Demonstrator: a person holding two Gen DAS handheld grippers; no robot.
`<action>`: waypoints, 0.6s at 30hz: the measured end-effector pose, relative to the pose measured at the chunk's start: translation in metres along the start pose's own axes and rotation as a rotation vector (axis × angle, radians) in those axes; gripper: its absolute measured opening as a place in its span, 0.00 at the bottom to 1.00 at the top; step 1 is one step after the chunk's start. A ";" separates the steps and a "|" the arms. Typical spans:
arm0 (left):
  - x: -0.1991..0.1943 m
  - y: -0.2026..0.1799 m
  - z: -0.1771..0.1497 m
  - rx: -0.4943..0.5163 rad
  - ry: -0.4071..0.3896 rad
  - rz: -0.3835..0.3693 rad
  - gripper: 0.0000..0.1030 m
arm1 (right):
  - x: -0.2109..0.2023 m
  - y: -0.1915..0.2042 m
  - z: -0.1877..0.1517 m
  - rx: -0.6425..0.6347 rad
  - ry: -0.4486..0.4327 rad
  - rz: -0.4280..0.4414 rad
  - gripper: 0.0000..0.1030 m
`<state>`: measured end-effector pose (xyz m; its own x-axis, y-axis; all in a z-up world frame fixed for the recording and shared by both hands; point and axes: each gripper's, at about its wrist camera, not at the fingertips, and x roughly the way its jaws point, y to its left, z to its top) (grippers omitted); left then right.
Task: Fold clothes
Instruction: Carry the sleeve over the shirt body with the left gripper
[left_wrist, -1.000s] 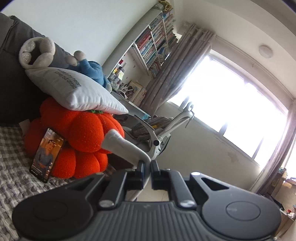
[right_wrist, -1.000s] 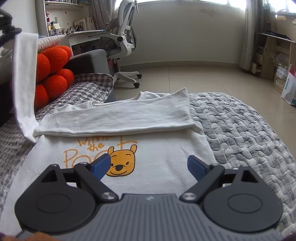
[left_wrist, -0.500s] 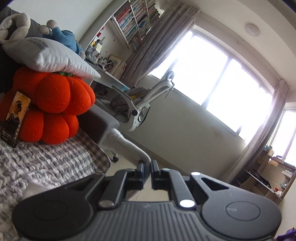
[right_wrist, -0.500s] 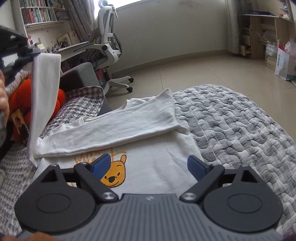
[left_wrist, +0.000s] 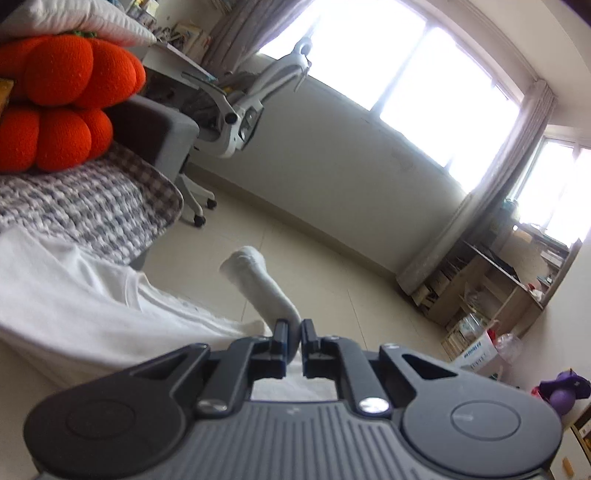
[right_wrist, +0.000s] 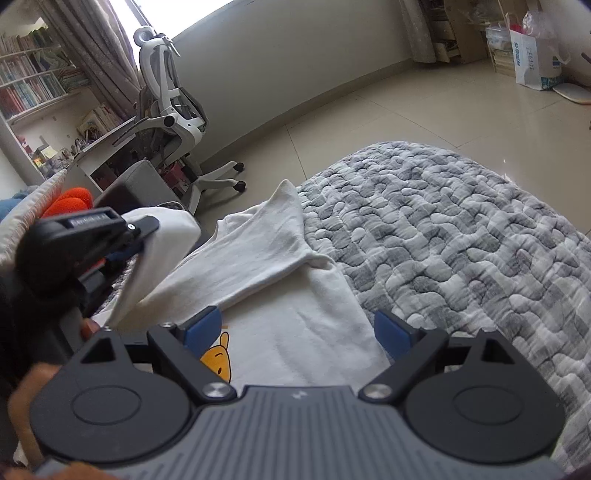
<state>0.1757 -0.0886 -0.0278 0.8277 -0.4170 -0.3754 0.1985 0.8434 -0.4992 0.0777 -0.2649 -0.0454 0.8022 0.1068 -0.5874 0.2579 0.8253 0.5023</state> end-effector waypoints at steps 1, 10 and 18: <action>0.003 0.001 -0.004 0.005 0.022 -0.012 0.07 | 0.000 -0.001 0.000 0.015 0.006 0.008 0.89; 0.009 0.016 -0.028 0.012 0.208 -0.098 0.22 | -0.007 -0.013 0.006 0.119 0.018 0.035 0.89; -0.044 0.036 -0.002 0.018 0.189 -0.031 0.34 | -0.008 -0.028 0.012 0.210 0.025 0.061 0.89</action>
<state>0.1448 -0.0409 -0.0306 0.7081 -0.4976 -0.5010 0.2328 0.8344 -0.4996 0.0706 -0.2952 -0.0469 0.8070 0.1683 -0.5660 0.3182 0.6835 0.6570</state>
